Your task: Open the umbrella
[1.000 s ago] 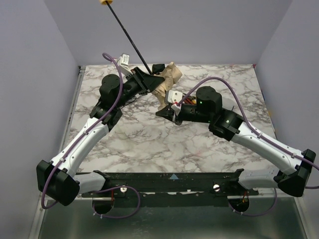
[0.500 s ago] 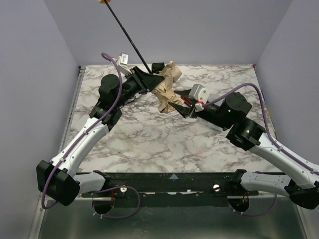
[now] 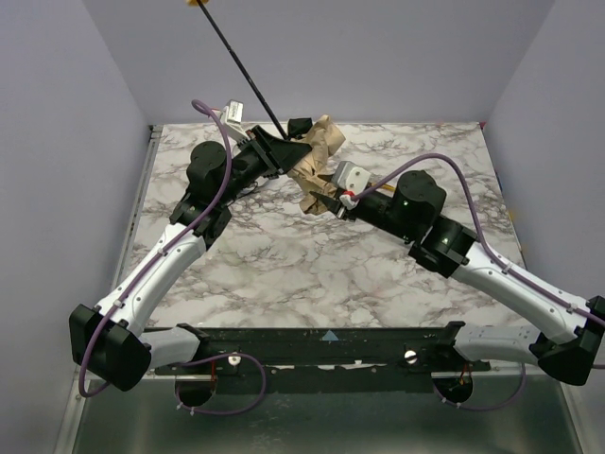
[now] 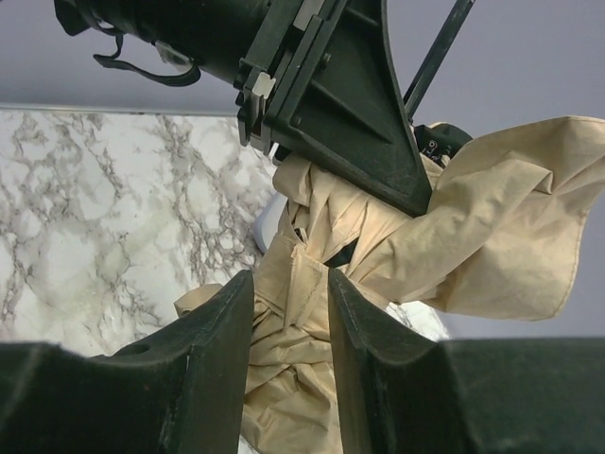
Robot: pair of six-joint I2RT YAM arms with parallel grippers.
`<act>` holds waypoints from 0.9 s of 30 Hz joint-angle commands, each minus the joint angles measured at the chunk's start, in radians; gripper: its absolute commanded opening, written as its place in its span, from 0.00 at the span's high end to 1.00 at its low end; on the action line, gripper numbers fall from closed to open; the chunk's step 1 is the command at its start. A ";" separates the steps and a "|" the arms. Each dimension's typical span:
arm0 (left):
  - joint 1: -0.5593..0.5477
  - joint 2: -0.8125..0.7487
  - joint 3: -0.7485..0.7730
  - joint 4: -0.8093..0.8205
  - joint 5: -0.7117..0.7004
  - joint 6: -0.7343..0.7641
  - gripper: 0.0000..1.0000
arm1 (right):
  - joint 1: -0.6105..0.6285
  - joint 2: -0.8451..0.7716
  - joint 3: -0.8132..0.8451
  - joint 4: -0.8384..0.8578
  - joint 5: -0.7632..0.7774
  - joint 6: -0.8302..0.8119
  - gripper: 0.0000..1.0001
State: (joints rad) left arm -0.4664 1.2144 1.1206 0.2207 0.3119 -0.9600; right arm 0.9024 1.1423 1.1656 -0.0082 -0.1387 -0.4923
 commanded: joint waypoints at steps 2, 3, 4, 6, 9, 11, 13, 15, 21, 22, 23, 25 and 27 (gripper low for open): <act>-0.007 -0.027 0.014 0.072 0.026 -0.020 1.00 | 0.006 0.029 -0.019 0.030 -0.002 -0.028 0.64; -0.007 -0.027 0.015 0.072 0.027 -0.019 1.00 | 0.007 0.035 -0.021 0.030 -0.004 -0.028 0.66; -0.007 -0.026 0.017 0.071 0.026 -0.019 1.00 | 0.006 0.039 -0.022 0.028 -0.004 -0.033 0.67; -0.008 -0.024 0.020 0.072 0.026 -0.021 1.00 | 0.007 0.050 -0.022 0.024 0.005 -0.040 0.70; -0.010 -0.024 0.019 0.073 0.026 -0.020 1.00 | 0.007 0.058 -0.030 0.025 0.018 -0.055 0.72; -0.012 -0.024 0.021 0.069 0.021 -0.019 1.00 | 0.007 0.064 -0.033 0.026 0.018 -0.073 0.76; -0.016 -0.024 0.023 0.061 0.010 -0.017 1.00 | 0.011 0.074 -0.032 0.018 0.018 -0.106 0.80; -0.020 -0.020 0.029 0.043 -0.005 -0.017 1.00 | 0.026 0.085 -0.032 0.011 0.026 -0.143 0.90; -0.021 -0.007 0.047 0.022 -0.032 -0.027 1.00 | 0.054 0.116 -0.026 -0.047 0.063 -0.181 1.00; -0.021 -0.007 0.046 0.022 -0.033 -0.029 1.00 | 0.053 0.117 -0.023 -0.055 0.053 -0.177 1.00; -0.021 -0.006 0.048 0.022 -0.033 -0.028 1.00 | 0.053 0.115 -0.023 -0.060 0.042 -0.169 1.00; -0.021 -0.003 0.051 0.019 -0.039 -0.025 1.00 | 0.054 0.110 -0.020 -0.081 -0.001 -0.132 1.00; -0.020 0.000 0.054 0.017 -0.046 -0.023 1.00 | 0.053 0.103 -0.019 -0.106 -0.065 -0.083 1.00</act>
State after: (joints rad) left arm -0.4698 1.2224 1.1206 0.1314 0.2771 -0.9463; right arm 0.9371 1.2308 1.1580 -0.0101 -0.0872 -0.6525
